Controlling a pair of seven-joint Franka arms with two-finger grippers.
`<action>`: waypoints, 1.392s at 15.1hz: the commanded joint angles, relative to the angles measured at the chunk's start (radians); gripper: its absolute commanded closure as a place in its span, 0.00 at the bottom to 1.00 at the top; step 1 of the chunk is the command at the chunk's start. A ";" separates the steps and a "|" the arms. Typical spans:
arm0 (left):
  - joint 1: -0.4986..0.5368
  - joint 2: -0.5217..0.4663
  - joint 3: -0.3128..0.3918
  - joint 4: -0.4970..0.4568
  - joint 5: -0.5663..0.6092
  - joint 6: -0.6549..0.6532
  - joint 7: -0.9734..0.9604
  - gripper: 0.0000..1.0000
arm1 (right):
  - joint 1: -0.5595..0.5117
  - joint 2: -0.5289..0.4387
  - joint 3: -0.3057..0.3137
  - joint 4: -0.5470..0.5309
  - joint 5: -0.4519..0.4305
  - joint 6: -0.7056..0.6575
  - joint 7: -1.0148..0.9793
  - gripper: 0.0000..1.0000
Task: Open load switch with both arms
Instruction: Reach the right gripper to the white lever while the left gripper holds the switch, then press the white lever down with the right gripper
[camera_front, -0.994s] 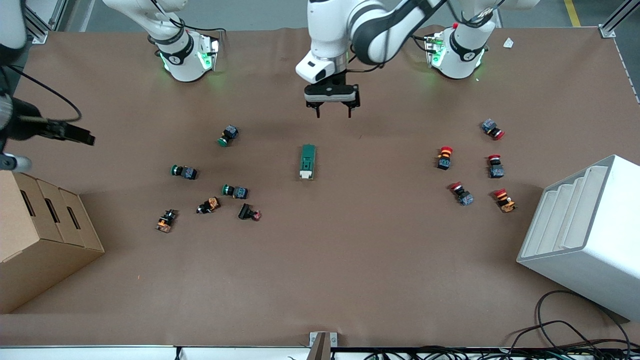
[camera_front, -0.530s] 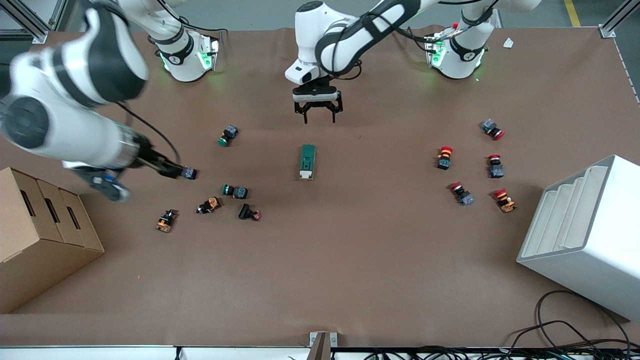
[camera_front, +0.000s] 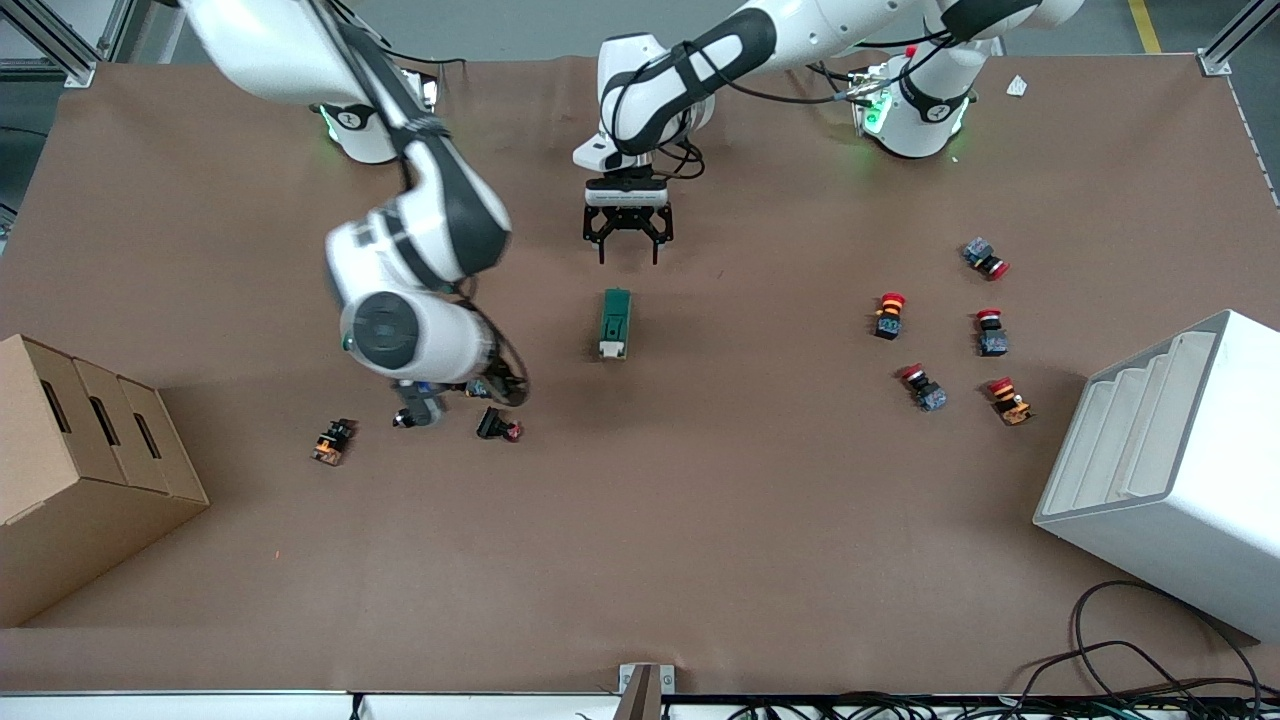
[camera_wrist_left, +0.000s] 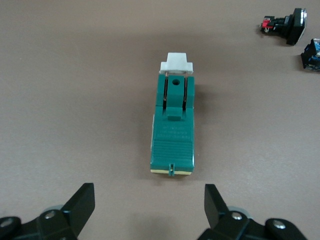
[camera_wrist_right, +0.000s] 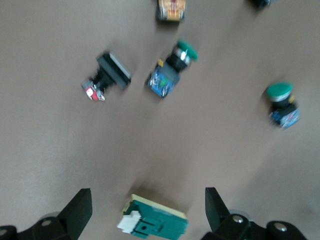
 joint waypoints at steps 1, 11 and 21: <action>-0.087 0.025 0.067 0.023 0.079 -0.043 -0.096 0.03 | 0.071 0.079 -0.009 0.043 0.011 0.050 0.144 0.00; -0.267 0.104 0.264 0.132 0.233 -0.046 -0.183 0.03 | 0.163 0.176 -0.009 0.043 0.013 0.129 0.348 0.00; -0.330 0.172 0.301 0.145 0.283 -0.119 -0.237 0.03 | 0.185 0.207 -0.009 0.043 0.097 0.129 0.400 0.00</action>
